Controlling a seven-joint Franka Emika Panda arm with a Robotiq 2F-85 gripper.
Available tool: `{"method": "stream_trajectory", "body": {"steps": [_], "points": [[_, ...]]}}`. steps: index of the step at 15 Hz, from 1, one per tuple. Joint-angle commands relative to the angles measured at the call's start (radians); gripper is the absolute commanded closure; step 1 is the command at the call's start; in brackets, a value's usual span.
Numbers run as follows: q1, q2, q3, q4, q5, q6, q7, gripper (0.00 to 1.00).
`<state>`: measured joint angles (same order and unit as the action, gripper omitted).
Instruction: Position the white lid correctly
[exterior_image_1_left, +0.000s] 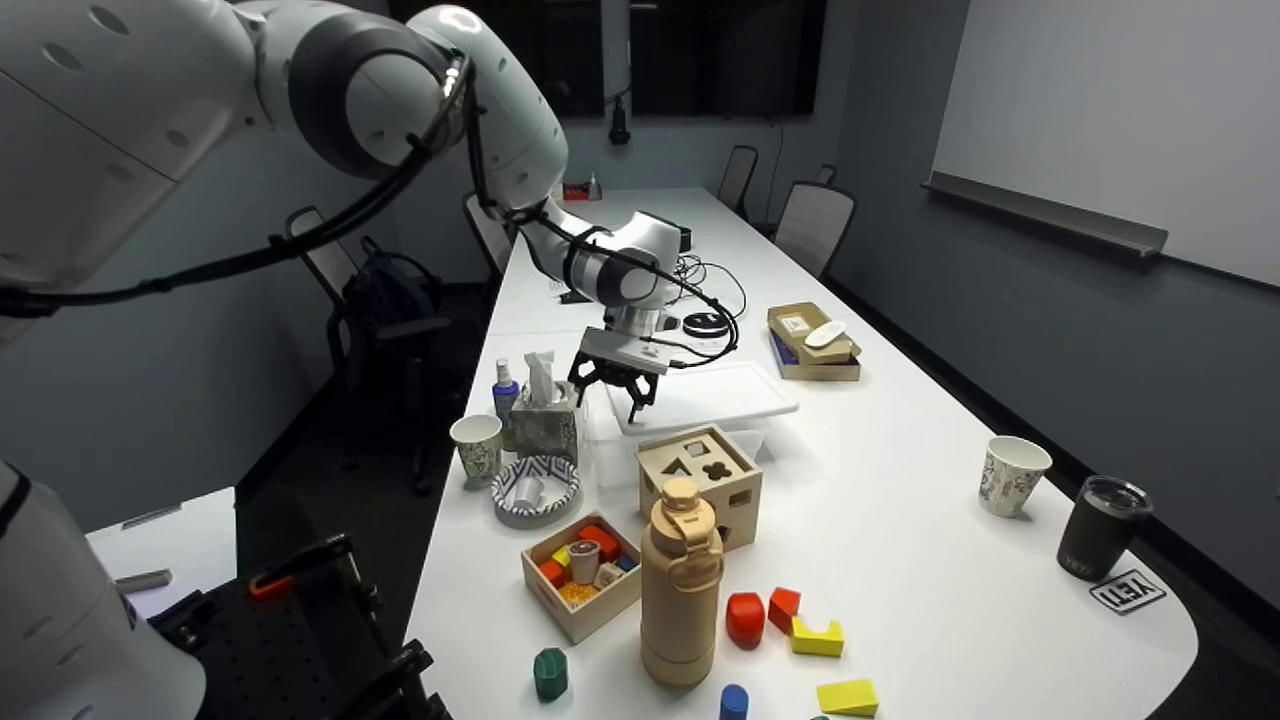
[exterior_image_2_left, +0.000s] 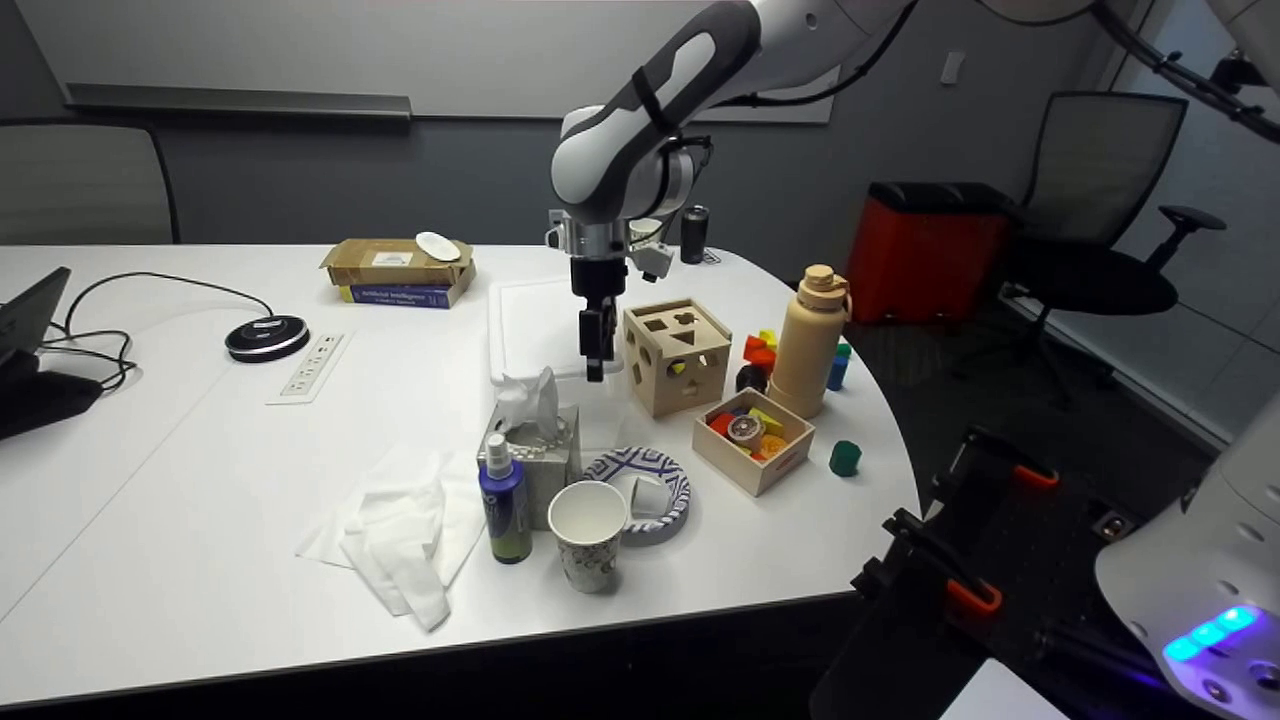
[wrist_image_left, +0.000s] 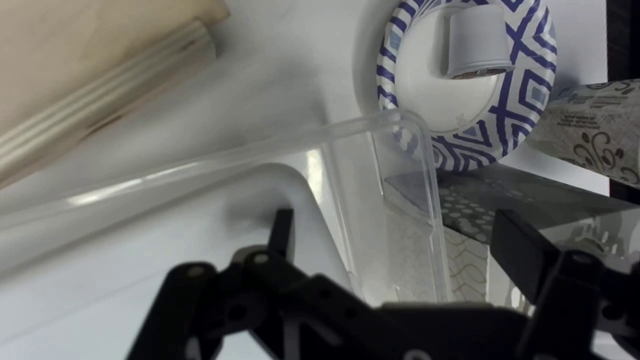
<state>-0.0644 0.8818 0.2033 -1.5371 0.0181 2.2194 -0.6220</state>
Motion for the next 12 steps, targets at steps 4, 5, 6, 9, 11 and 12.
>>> {"method": "stream_trajectory", "body": {"steps": [4, 5, 6, 9, 11, 12], "points": [[0.020, 0.032, 0.003, 0.069, 0.004, 0.001, 0.008, 0.00], [0.023, 0.040, 0.003, 0.085, 0.003, -0.004, 0.005, 0.00], [0.027, 0.048, 0.002, 0.100, 0.000, -0.004, 0.004, 0.00], [0.039, 0.076, -0.005, 0.152, -0.010, -0.004, 0.005, 0.00], [0.041, 0.089, -0.009, 0.168, -0.012, -0.006, 0.009, 0.00], [0.040, 0.092, -0.012, 0.170, -0.013, -0.007, 0.010, 0.00]]}}
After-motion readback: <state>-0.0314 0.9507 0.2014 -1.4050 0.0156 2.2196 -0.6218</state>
